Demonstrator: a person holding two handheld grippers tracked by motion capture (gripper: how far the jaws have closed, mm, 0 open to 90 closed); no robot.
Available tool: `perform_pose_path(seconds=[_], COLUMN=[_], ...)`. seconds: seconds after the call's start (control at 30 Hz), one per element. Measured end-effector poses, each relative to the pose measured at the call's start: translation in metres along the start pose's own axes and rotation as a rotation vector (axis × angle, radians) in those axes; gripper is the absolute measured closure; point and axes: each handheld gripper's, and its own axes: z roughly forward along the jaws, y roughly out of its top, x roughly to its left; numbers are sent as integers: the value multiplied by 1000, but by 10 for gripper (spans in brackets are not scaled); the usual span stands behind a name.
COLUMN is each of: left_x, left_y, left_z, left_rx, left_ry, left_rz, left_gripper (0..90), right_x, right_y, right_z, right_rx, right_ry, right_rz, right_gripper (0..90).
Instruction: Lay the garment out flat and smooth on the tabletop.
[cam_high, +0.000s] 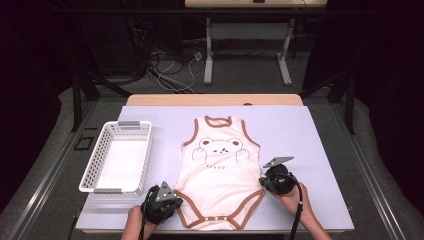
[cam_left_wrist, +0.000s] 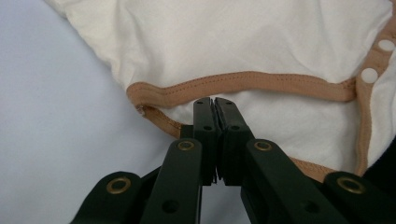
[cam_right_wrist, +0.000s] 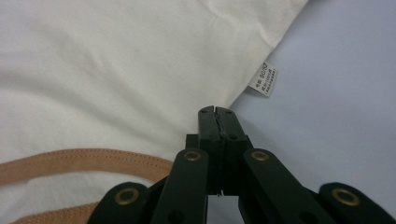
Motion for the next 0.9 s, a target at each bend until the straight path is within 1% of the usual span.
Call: perform_pose_path(seconds=[0.03, 0.07, 0.1, 0.13, 0.17, 0.2, 0.23, 0.27, 0.3, 0.33, 0.37, 0.4, 0.43, 0.47, 0.5, 0.53, 0.57, 0.6, 0.63, 0.7, 0.73, 0.77, 0.8, 0.83, 0.87, 0.9], left_x=[-2, -4, -6, -8, -8, -8, -8, -7, -6, -6, -6, -6, -5, -4, -4, -4, -4, -3, -3, -2, -2, -1, 0, 1, 1, 2], left_y=[0, 0, 1, 1, 1, 1, 1, 1, 1, 1, 1, 1, 2, 2, 2, 2, 3, 4, 5, 6, 6, 7, 8, 9, 11, 12], left_z=[0, 1, 1, 1, 0, 0, 0, 0, -1, -1, -1, 0, -1, -2, -3, -4, -6, -6, -7, -7, -8, -8, -9, -9, -10, -9], left_rx=[0, 1, 6, 6, 11, 15, 11, 14, 20, 17, 12, 10, 11, 14, 6, -4, -3, -10, -19, -32, -39, -54, -57, -61, -70, -72], left_ry=[-6, -8, -15, -7, -4, -2, -1, -6, -10, -8, -4, -7, -14, -18, -16, -9, -1, 12, 20, 30, 39, 45, 50, 54, 61, 63], left_rz=[0, 8, 9, 14, 19, 20, 17, 12, 13, 17, 14, 12, 13, 12, 9, 10, 10, 8, 4, -2, -5, -10, -12, -12, -14, -17], left_gripper=[880, 881, 881, 880, 881, 881, 880, 880, 880, 880, 876, 870, 849, 819, 773, 708, 643, 578, 511, 419, 382, 356, 343, 324, 314, 304], right_x=[-2, -4, -4, -5, -6, -6, -5, -4, -4, -2, -1, -2, -3, -5, -7, -8, -9, -10, -11, -12, -12, -12, -12, -13, -14, -15], right_y=[0, 0, 0, 0, 1, 0, 0, 0, 0, 0, -1, -1, 0, 0, 0, 0, 1, 1, 1, 2, 2, 2, 3, 3, 4, 5], right_z=[0, -1, -1, 0, -2, -2, -2, -2, -3, -5, -5, -4, -4, -3, -3, -4, -7, -7, -8, -8, -9, -8, -10, -9, -10, -10], right_rx=[-3, 3, 2, -1, 28, 17, 24, 20, 27, 42, 37, 31, 38, 10, -6, -28, -20, -49, -63, -78, -84, -101, -96, -115, -111, -124], right_ry=[1, -13, -7, -4, -3, 6, 10, 19, 8, 13, 12, 7, 20, 15, 24, 38, 41, 42, 50, 47, 55, 66, 72, 71, 70, 75], right_rz=[-2, -7, 0, 3, 4, 14, 15, 2, -17, -17, -30, -31, -24, -25, -24, -20, -20, -17, -10, -12, -11, -1, -3, -10, -13, -14], right_gripper=[900, 900, 900, 900, 900, 900, 900, 900, 900, 900, 900, 899, 854, 806, 744, 682, 636, 589, 538, 426, 375, 334, 302, 275, 252, 237])
